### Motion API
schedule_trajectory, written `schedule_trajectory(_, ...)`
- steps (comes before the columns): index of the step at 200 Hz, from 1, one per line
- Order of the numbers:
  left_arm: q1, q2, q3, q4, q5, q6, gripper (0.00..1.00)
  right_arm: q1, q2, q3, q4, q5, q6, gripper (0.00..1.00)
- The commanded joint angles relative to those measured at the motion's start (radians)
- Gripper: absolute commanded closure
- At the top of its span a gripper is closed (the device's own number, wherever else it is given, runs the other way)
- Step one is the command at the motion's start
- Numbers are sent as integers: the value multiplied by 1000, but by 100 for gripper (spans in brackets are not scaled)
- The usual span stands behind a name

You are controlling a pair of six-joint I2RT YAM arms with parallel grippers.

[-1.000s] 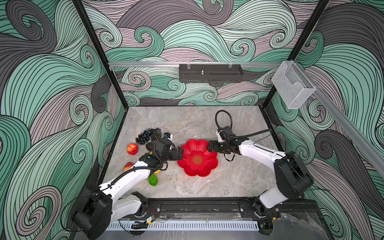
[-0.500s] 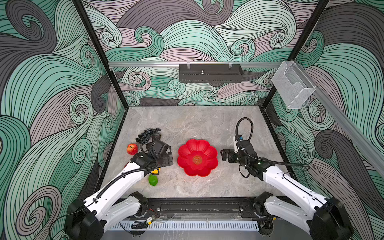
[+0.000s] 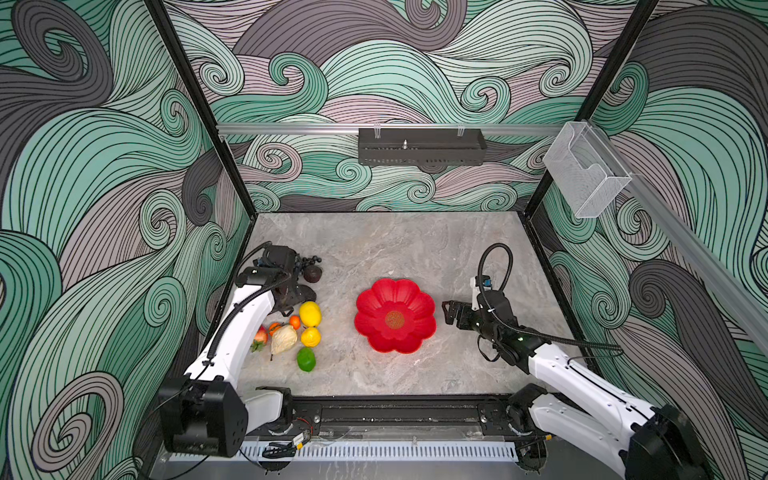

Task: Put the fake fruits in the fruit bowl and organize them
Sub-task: 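Release the bowl with the right gripper while the left grasps the red apple, then lift the red apple with the left gripper and carry it over the bowl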

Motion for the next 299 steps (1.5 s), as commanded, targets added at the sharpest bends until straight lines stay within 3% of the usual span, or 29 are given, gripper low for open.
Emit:
schedule_trajectory(1,105,123,130,-32,161,47,1,23,-22,-10,13,61,-7,1)
schedule_trajectory(13,145,227,214,-71,208,44,1,36,-33,-16,19,83,-12,1)
schedule_trajectory(36,171,401,362,-150,99,33,1,55,-59,-24,15,128,-22,1)
schedule_trajectory(86,238,593,451,-147,79,16,1,107,-80,-30,18,218,-50,1)
schedule_trajectory(134,260,637,431,-126,85,26,6,148,-78,-34,37,261,-70,1)
schedule_trajectory(223,289,708,421,-98,172,36,27,156,-77,-37,41,275,-76,1)
schedule_trajectory(263,291,702,417,-90,194,37,36,155,-75,-35,40,274,-73,1)
schedule_trajectory(299,289,650,393,-83,200,32,38,156,-77,-31,28,280,-67,1)
